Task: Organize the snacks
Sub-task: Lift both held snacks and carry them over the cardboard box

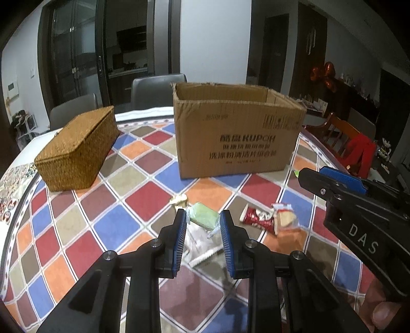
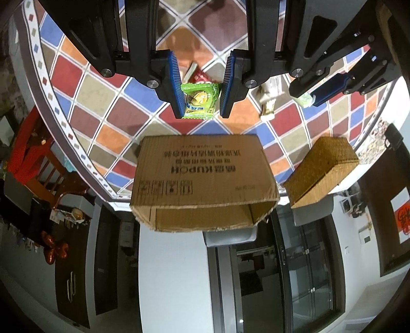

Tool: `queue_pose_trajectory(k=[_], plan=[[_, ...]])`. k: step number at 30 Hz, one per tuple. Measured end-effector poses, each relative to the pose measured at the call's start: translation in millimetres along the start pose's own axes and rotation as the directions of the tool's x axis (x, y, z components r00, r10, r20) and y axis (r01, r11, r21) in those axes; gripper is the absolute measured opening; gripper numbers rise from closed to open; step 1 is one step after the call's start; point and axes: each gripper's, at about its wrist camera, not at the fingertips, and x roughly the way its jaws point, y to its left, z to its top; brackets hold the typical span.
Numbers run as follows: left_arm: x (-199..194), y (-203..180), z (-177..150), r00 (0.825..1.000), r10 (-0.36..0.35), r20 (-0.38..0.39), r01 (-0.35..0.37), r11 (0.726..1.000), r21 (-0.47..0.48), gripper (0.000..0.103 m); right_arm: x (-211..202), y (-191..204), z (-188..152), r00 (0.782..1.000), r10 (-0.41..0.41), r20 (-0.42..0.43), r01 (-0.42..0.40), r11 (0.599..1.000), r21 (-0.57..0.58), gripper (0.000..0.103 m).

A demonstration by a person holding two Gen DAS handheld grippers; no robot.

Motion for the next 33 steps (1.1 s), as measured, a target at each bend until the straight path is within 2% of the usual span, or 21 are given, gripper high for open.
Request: queue_pose_trajectory(k=[19,33], plan=[[-16.9,0.7,64.5,0.992,0.019,0.123,-0.021,1.000,0.011,0.027,-23.8,-5.6,49.2,0.993,-0.007,0.117,0.008,1.000,-0.007,0.030],[-10.0,-5.7,98.4,0.985,0.017,0.170,-0.021,1.000,0.019,0.027,-21.9,-17.1,79.0,0.985,-0.019,0.171,0.020,1.000,-0.005,0.030]])
